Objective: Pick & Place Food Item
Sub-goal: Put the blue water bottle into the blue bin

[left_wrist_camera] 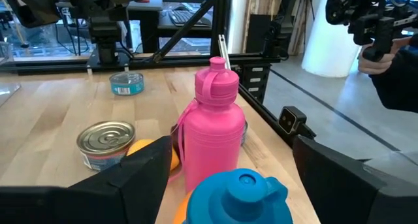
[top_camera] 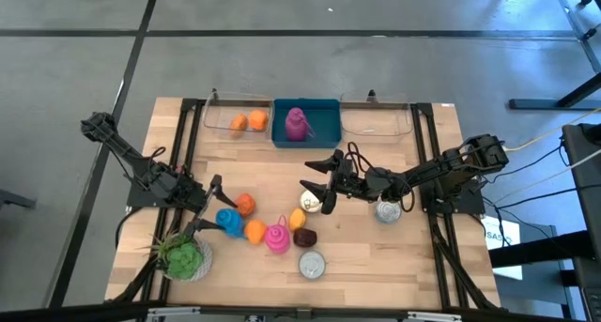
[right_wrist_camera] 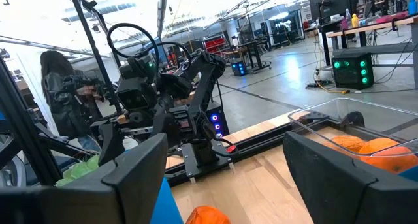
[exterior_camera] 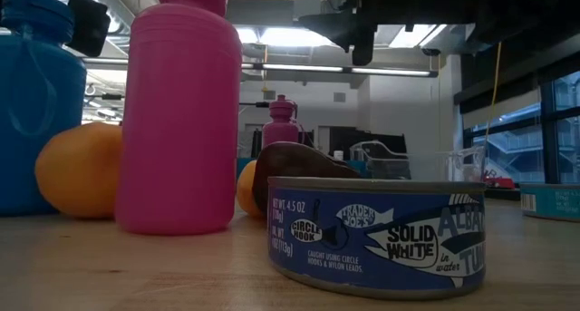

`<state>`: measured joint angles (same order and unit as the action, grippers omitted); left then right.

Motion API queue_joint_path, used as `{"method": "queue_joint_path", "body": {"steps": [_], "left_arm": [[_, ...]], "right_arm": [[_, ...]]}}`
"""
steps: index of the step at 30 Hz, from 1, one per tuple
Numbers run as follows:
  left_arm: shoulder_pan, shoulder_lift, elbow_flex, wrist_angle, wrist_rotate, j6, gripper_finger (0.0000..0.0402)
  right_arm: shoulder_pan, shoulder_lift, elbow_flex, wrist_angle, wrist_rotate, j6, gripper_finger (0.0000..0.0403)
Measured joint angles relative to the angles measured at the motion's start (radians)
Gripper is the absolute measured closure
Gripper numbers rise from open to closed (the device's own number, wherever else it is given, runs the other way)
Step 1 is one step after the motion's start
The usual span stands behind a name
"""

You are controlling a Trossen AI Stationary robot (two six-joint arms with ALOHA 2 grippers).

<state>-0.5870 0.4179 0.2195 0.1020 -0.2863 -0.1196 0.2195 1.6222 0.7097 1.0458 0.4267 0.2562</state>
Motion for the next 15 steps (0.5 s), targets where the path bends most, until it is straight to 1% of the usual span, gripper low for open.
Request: {"method": "queue_joint_path", "body": {"steps": [15], "left_arm": [[0.0, 0.0, 0.0, 0.0, 0.0, 0.0, 0.0165]], "right_arm": [[0.0, 0.0, 0.0, 0.0, 0.0, 0.0, 0.0097]]}}
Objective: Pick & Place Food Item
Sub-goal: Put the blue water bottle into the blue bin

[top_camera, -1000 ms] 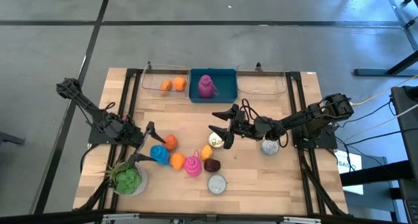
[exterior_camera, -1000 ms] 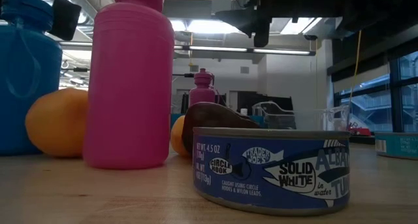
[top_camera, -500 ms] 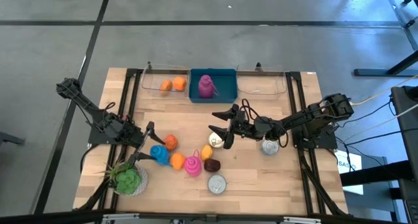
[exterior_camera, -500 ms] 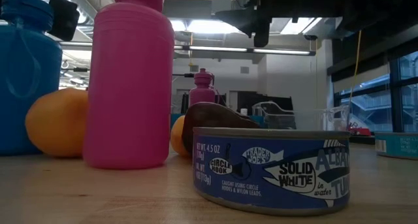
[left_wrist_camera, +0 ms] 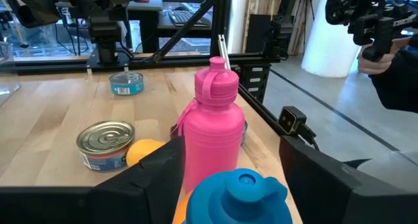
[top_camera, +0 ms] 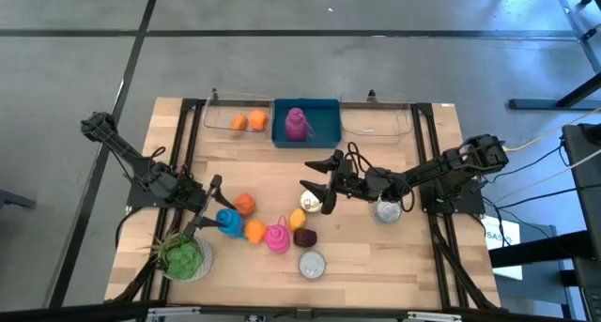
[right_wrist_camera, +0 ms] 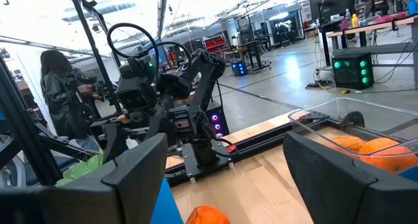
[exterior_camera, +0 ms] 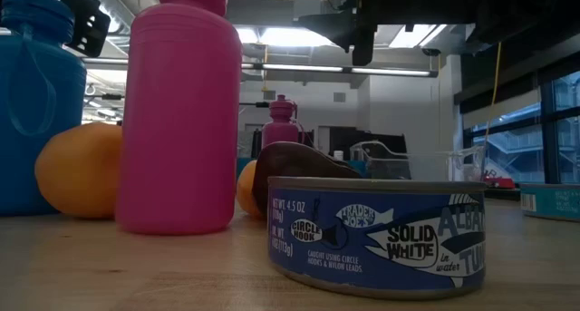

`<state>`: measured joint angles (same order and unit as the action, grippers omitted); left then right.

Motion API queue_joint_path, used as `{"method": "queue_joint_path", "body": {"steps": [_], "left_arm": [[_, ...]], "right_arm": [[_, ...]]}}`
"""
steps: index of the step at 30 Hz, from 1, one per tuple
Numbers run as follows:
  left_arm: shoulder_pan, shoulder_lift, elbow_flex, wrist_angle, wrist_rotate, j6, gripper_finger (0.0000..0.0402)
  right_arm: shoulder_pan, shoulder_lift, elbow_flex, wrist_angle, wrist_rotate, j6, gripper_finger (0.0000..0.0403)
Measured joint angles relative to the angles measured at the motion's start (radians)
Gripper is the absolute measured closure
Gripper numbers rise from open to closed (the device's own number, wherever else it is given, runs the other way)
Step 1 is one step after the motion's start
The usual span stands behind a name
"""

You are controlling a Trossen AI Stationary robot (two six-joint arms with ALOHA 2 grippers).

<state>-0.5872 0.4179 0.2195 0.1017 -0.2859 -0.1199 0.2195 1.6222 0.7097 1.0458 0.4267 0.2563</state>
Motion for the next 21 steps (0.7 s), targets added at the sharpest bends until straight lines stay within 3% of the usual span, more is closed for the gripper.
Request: {"method": "queue_joint_path", "body": {"steps": [21], "left_arm": [[0.0, 0.0, 0.0, 0.0, 0.0, -0.001, 0.0294]], "right_arm": [[0.0, 0.0, 0.0, 0.0, 0.0, 0.0, 0.0097]]}}
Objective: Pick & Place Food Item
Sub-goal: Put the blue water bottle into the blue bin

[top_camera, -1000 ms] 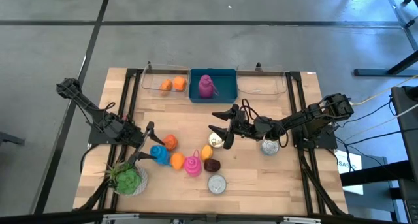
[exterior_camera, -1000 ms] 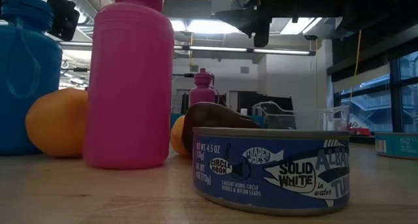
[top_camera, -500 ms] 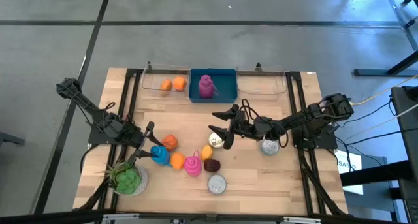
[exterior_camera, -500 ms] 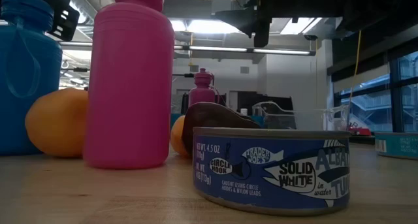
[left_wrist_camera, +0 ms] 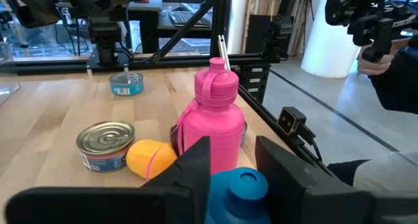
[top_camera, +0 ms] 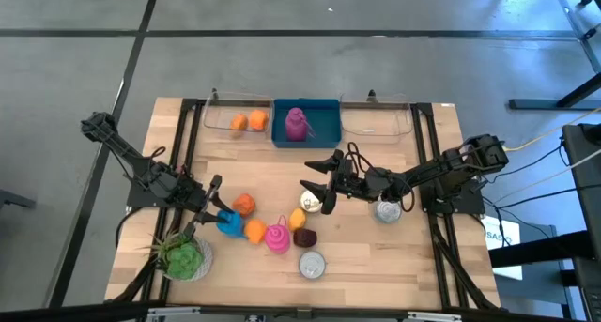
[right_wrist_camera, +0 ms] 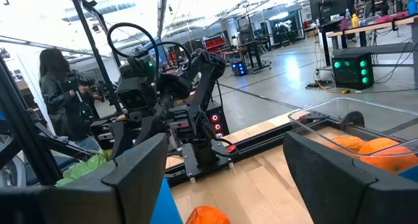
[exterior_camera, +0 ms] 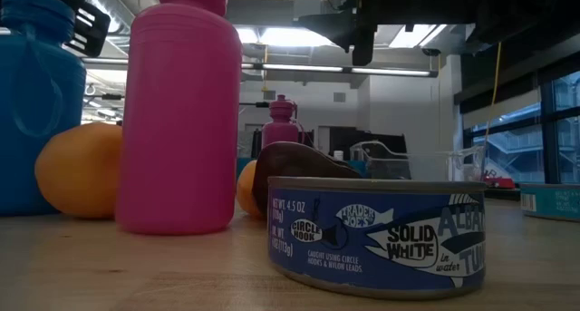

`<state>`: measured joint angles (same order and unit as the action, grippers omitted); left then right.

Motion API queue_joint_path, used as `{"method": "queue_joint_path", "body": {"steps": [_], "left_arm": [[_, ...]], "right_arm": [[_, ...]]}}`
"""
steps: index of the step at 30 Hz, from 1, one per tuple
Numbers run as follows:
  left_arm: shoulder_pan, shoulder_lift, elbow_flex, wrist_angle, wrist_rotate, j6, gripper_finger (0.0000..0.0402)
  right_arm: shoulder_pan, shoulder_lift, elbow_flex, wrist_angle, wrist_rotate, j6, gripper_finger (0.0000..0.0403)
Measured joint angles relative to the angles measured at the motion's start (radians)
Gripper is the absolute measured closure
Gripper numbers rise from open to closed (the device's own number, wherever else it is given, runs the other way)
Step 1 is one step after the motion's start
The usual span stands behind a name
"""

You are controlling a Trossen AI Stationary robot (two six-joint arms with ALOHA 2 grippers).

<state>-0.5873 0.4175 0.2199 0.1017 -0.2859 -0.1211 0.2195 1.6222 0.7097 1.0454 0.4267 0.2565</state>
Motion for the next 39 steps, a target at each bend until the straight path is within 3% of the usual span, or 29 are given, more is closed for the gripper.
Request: {"method": "queue_joint_path", "body": {"steps": [12, 26, 39], "left_arm": [[0.0, 0.0, 0.0, 0.0, 0.0, 0.001, 0.037], [0.0, 0.0, 0.05, -0.02, 0.0, 0.002, 0.0374], [0.0, 0.0, 0.216, -0.202, -0.073, 0.013, 0.0374]], "right_arm": [[0.0, 0.0, 0.0, 0.0, 0.0, 0.0, 0.0097], [0.0, 0.0, 0.0, 0.0, 0.0, 0.0, 0.0097], [0.0, 0.0, 0.0, 0.0, 0.0, 0.0, 0.0097]]}}
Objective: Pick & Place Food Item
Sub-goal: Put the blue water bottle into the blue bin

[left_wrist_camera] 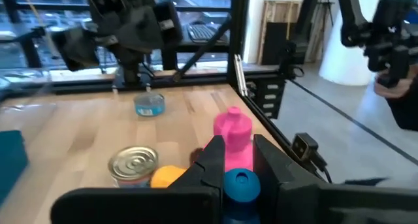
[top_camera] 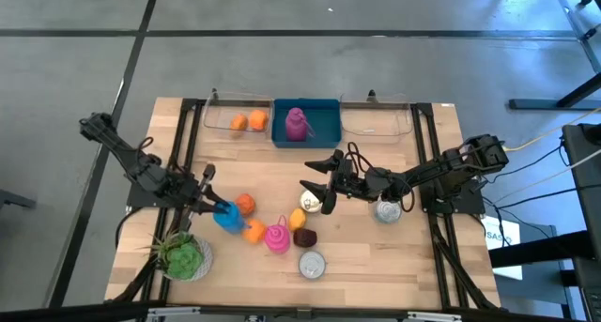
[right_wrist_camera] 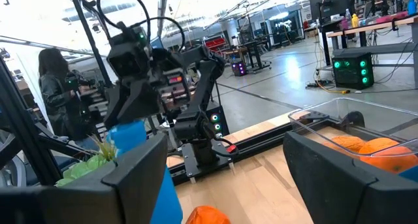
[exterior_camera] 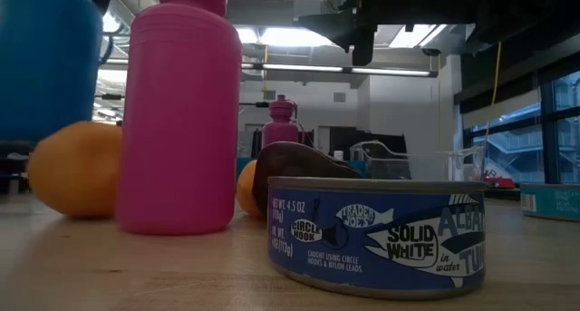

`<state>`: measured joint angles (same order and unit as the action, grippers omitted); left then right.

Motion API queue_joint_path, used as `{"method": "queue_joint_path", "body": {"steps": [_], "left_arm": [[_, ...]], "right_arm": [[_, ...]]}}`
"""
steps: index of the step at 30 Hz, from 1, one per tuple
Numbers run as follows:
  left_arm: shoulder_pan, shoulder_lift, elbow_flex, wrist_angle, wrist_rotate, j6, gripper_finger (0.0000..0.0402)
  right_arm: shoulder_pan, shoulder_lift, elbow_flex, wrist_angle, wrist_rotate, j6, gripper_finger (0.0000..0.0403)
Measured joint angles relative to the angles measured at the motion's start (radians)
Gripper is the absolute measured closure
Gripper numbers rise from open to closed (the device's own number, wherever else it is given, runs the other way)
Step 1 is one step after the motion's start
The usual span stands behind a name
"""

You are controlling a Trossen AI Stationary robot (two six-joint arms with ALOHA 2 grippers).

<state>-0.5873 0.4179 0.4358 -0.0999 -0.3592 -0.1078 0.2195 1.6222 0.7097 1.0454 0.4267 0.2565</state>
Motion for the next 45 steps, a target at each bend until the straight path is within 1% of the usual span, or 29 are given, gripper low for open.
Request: {"method": "queue_joint_path", "body": {"steps": [4, 8, 12, 14, 18, 21, 25, 30, 32, 35, 39, 41, 45], "left_arm": [[0.0, 0.004, 0.045, -0.035, -0.072, 0.016, 0.0374], [0.0, 0.023, 0.087, -0.056, -0.152, 0.041, 0.0374], [0.002, 0.059, 0.138, -0.061, -0.214, 0.062, 0.0374], [0.012, 0.088, 0.161, -0.061, -0.23, 0.077, 0.0374], [0.066, 0.16, 0.196, -0.061, -0.225, 0.078, 0.0374], [0.12, 0.22, 0.216, -0.06, -0.208, 0.079, 0.0374], [0.2, 0.295, 0.253, -0.046, -0.146, 0.116, 0.0374], [0.304, 0.368, 0.325, -0.031, -0.082, 0.146, 0.0374], [0.347, 0.396, 0.351, -0.03, -0.056, 0.148, 0.0374], [0.412, 0.43, 0.379, -0.028, -0.019, 0.149, 0.0374], [0.495, 0.482, 0.401, -0.006, 0.043, 0.128, 0.0375], [0.538, 0.508, 0.409, 0.026, 0.093, 0.122, 0.0375], [0.614, 0.56, 0.423, 0.086, 0.212, 0.094, 0.0375]], "right_arm": [[0.0, 0.0, 0.0, 0.0, 0.0, 0.005, 0.0097], [0.0, 0.0, 0.0, 0.0, 0.0, 0.043, 0.0097], [0.0, 0.0, 0.0, 0.0, 0.0, 0.043, 0.0097], [-0.004, 0.0, 0.0, 0.0, 0.0, 0.042, 0.0097], [-0.02, 0.0, 0.0, 0.0, 0.002, 0.049, 0.0097], [-0.029, 0.0, 0.0, 0.0, 0.004, 0.07, 0.0097], [-0.029, 0.0, 0.0, 0.001, -0.003, 0.061, 0.0097], [-0.034, 0.0, 0.0, 0.0, -0.108, 0.018, 0.0088], [-0.035, 0.0, 0.0, 0.0, -0.147, -0.008, 0.0076], [-0.035, 0.0, 0.0, 0.0, -0.177, -0.063, 0.0052], [-0.037, 0.0, 0.0, 0.002, -0.18, -0.129, 0.002], [-0.037, 0.0, 0.0, 0.008, -0.17, -0.14, 0.0009], [-0.037, 0.0, 0.0, -0.005, -0.135, -0.179, 0.0006]]}}
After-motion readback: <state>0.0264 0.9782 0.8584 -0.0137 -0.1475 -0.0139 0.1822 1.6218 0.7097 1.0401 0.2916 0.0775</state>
